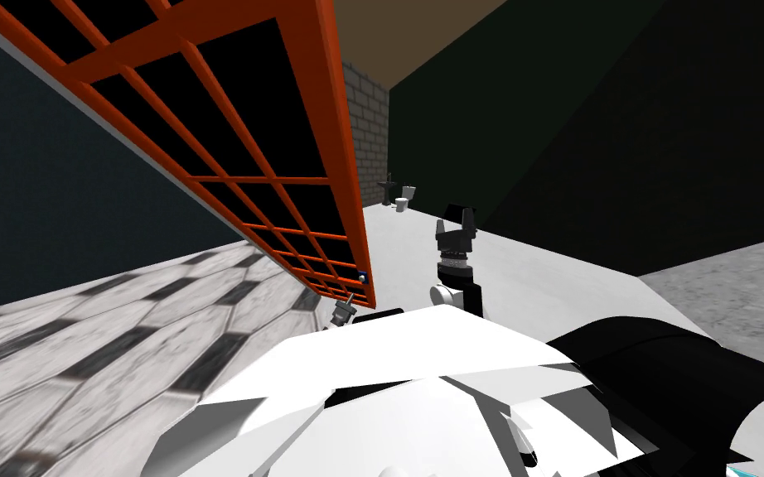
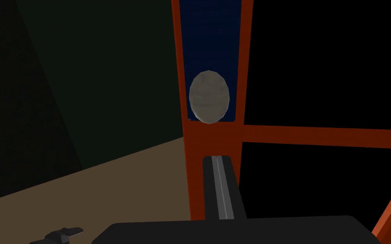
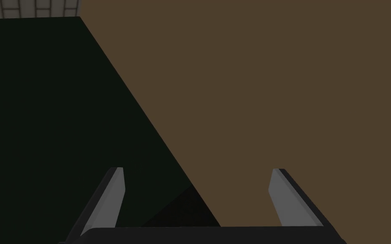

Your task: Push the door open

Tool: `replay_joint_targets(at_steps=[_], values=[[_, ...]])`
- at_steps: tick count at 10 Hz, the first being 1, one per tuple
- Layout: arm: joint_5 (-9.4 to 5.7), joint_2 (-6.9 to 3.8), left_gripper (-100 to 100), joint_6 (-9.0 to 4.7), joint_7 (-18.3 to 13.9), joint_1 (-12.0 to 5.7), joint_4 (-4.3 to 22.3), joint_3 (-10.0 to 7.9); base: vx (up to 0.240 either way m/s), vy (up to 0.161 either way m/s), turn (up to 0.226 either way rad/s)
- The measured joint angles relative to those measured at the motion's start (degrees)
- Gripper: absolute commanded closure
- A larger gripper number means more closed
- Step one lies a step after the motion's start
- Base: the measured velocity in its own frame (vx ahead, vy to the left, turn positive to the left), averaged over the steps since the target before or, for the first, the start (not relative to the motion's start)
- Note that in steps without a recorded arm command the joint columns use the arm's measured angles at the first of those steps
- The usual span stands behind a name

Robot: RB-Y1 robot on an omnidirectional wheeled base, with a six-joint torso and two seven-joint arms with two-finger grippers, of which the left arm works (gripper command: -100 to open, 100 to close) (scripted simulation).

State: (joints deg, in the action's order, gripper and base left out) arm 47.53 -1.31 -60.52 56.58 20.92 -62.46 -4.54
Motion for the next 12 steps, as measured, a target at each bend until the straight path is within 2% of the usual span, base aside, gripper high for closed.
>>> replay_joint_targets(at_steps=[2, 3, 4, 5, 7, 8, 9, 10, 11, 12], values=[[-0.89, -0.54, -100, 0.7, 0.4, 0.53, -0.7, -1.23, -0.144, -0.087, 0.173], [-1.41, 0.25, -100, 0.71, 0.9, 0.86, -0.7, -1.91, -0.068, -0.04, 0.033], [-1.47, 0.36, -100, 0.72, 1.0, 0.92, -0.7, -1.98, 0.104, -0.067, -0.049], [-1.56, -0.31, -100, 0.9, 1.1, 0.6, -0.4, -2.01, 0.225, -0.124, -0.032], [-1.69, -0.89, -100, 1.78, 1.3, -0.25, -0.1, -1.98, 0.23, -0.108, -0.025], [-1.7, -0.84, -100, 2.36, 1.2, -0.51, -0.4, -1.9, 0.238, -0.117, -0.041], [-1.94, -0.41, -100, 2.58, 1.5, -1.29, 0.4, -2.07, 0.19, -0.103, -0.004], [-1.98, 0.45, -100, 3.09, 1.5, -1.77, 0.4, -2.02, 0.094, -0.041, -0.001], [-1.97, 0.57, 100, 3.24, 1.5, -1.84, 0.4, -2.0, -0.008, 0.003, 0.007], [-1.97, 0.51, 100, 3.16, 1.5, -1.82, 0.4, -2.01, -0.038, 0.017, -0.002]])
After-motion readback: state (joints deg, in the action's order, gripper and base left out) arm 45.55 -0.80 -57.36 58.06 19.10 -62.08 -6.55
